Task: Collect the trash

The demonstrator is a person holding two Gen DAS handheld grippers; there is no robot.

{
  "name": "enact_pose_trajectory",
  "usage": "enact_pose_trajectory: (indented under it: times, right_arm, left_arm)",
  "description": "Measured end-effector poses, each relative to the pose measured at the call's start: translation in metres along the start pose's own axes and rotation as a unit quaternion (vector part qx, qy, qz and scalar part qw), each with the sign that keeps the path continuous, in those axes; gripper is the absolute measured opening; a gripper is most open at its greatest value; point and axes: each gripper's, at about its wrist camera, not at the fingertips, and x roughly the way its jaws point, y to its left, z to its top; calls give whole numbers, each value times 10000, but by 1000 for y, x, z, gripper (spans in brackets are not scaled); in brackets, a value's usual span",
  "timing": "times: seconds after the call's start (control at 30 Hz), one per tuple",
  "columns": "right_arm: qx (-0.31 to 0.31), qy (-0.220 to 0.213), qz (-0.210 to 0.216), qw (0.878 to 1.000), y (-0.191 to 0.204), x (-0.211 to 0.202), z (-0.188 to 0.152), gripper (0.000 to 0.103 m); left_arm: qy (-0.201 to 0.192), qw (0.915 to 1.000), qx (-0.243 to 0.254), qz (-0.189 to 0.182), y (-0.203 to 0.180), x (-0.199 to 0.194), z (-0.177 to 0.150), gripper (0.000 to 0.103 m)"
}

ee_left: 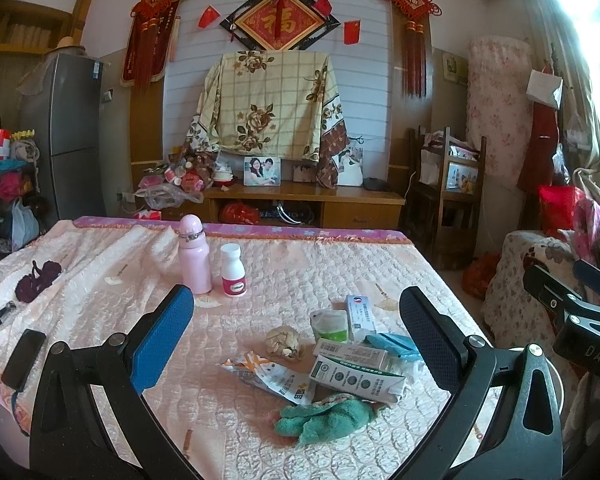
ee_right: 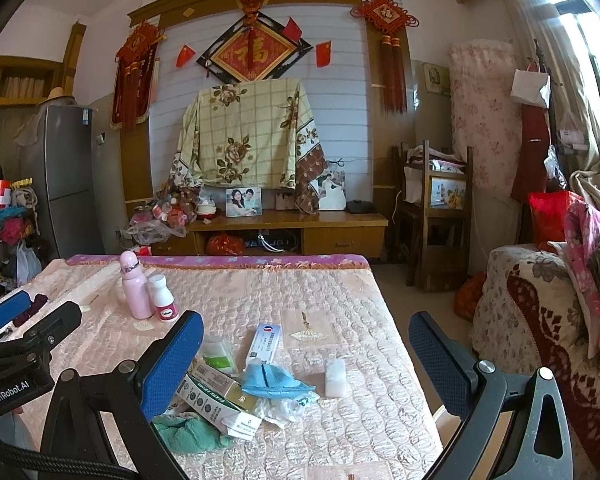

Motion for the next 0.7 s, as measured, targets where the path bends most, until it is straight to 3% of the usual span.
enact_pose_trajectory:
  times: [0.7]
  right_arm:
    - [-2, 196, -27, 9998, 3, 18, -10, 102]
  left_arm:
    - [166, 9998, -83, 63, 7, 17, -7, 102]
